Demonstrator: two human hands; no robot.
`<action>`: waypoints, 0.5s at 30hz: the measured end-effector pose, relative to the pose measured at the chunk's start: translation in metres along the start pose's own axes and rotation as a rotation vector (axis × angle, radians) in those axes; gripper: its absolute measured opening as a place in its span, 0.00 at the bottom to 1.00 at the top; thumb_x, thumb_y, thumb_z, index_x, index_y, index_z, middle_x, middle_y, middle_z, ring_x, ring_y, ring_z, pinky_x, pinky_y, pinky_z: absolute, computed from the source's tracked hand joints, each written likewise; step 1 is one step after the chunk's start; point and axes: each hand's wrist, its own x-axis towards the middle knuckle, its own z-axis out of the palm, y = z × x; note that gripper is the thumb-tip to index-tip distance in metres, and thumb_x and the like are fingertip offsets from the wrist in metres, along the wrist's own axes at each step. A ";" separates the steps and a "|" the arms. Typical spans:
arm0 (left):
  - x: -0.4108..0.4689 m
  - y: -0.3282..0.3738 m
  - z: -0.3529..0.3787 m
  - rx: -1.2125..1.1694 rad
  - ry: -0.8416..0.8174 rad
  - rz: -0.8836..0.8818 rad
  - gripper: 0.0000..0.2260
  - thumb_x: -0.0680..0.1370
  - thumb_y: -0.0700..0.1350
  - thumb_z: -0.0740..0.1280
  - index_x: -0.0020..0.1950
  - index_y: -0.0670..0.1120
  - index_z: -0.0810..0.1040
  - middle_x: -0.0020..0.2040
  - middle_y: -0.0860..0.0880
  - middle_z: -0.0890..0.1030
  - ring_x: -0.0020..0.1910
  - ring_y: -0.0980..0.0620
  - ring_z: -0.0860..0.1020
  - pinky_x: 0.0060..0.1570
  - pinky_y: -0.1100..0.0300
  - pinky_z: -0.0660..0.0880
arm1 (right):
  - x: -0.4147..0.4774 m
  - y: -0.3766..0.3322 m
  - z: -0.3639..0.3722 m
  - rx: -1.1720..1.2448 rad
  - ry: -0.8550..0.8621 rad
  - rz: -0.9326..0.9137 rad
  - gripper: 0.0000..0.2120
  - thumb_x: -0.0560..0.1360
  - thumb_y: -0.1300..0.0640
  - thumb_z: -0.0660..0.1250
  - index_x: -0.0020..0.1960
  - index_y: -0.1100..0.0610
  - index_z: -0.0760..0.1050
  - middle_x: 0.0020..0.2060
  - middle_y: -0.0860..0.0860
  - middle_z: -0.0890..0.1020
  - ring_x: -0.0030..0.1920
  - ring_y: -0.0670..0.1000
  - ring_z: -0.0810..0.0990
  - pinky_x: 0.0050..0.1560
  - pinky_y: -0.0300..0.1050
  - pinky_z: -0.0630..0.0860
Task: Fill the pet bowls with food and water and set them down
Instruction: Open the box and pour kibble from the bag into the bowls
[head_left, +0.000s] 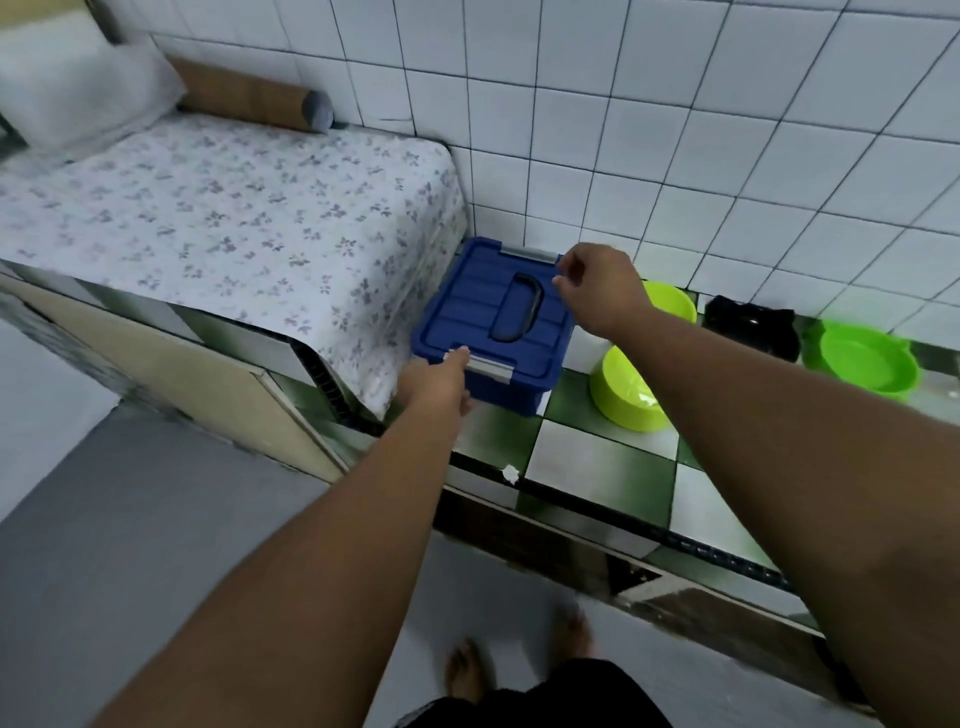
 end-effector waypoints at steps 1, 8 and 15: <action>0.001 0.002 0.003 -0.018 -0.001 -0.033 0.20 0.74 0.50 0.78 0.58 0.39 0.75 0.46 0.42 0.80 0.37 0.48 0.79 0.36 0.53 0.83 | 0.009 0.001 0.005 -0.010 -0.014 -0.003 0.06 0.76 0.56 0.69 0.51 0.57 0.79 0.44 0.52 0.80 0.46 0.53 0.78 0.51 0.46 0.77; 0.018 0.020 0.012 0.201 0.047 -0.039 0.16 0.74 0.49 0.78 0.48 0.39 0.78 0.43 0.40 0.80 0.31 0.45 0.79 0.24 0.56 0.80 | 0.066 0.015 0.040 -0.129 -0.130 -0.111 0.11 0.78 0.57 0.66 0.59 0.58 0.79 0.57 0.58 0.78 0.58 0.58 0.77 0.59 0.50 0.74; 0.031 0.020 0.021 0.134 0.112 -0.087 0.13 0.74 0.45 0.78 0.46 0.39 0.77 0.35 0.40 0.78 0.31 0.46 0.76 0.26 0.61 0.75 | 0.125 0.028 0.067 -0.274 -0.175 -0.107 0.12 0.76 0.66 0.66 0.59 0.60 0.81 0.58 0.58 0.79 0.57 0.58 0.79 0.58 0.51 0.78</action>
